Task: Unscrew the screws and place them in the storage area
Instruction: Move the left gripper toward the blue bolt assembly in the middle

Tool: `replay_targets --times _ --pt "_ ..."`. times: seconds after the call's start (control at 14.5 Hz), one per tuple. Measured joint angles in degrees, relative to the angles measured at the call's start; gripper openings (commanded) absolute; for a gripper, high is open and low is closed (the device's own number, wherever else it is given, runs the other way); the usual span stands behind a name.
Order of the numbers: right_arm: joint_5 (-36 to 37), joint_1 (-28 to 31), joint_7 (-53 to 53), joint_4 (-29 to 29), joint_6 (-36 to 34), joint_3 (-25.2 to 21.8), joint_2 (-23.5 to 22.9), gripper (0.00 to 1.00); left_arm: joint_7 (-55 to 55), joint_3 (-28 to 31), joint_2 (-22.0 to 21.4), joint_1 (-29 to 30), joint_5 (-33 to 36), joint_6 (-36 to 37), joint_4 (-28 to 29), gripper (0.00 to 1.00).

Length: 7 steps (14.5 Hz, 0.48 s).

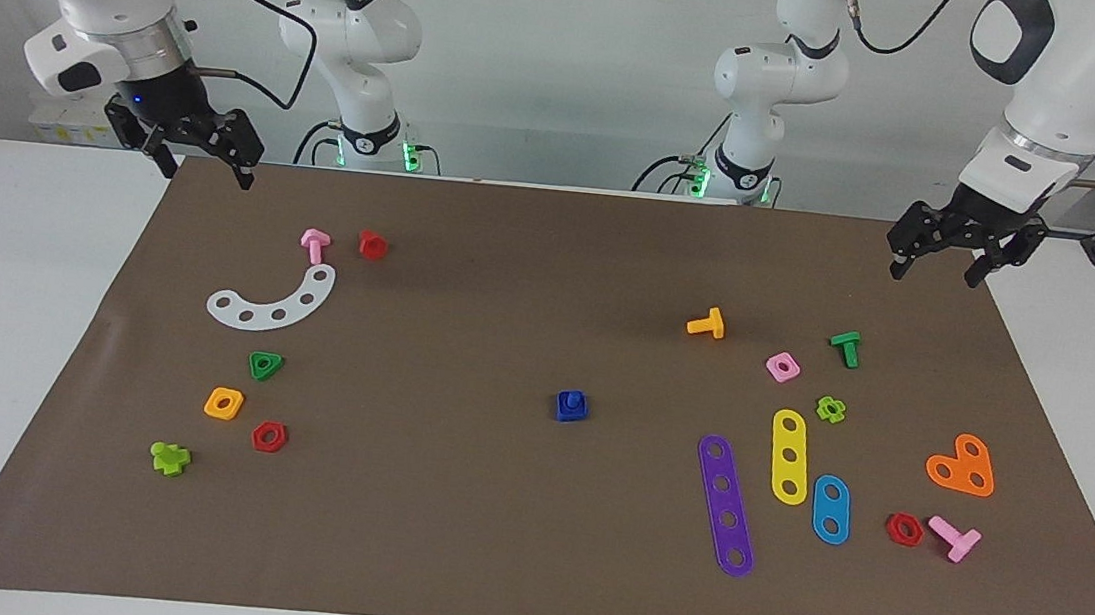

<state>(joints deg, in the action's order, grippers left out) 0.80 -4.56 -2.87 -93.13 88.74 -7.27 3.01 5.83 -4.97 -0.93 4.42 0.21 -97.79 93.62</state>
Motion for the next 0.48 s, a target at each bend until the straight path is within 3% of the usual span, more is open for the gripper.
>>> replay_targets --times 0.48 --pt "0.0 0.0 0.0 0.0 0.0 0.0 0.0 1.00 0.1 -0.3 0.0 -0.4 0.0 0.6 0.1 1.00"
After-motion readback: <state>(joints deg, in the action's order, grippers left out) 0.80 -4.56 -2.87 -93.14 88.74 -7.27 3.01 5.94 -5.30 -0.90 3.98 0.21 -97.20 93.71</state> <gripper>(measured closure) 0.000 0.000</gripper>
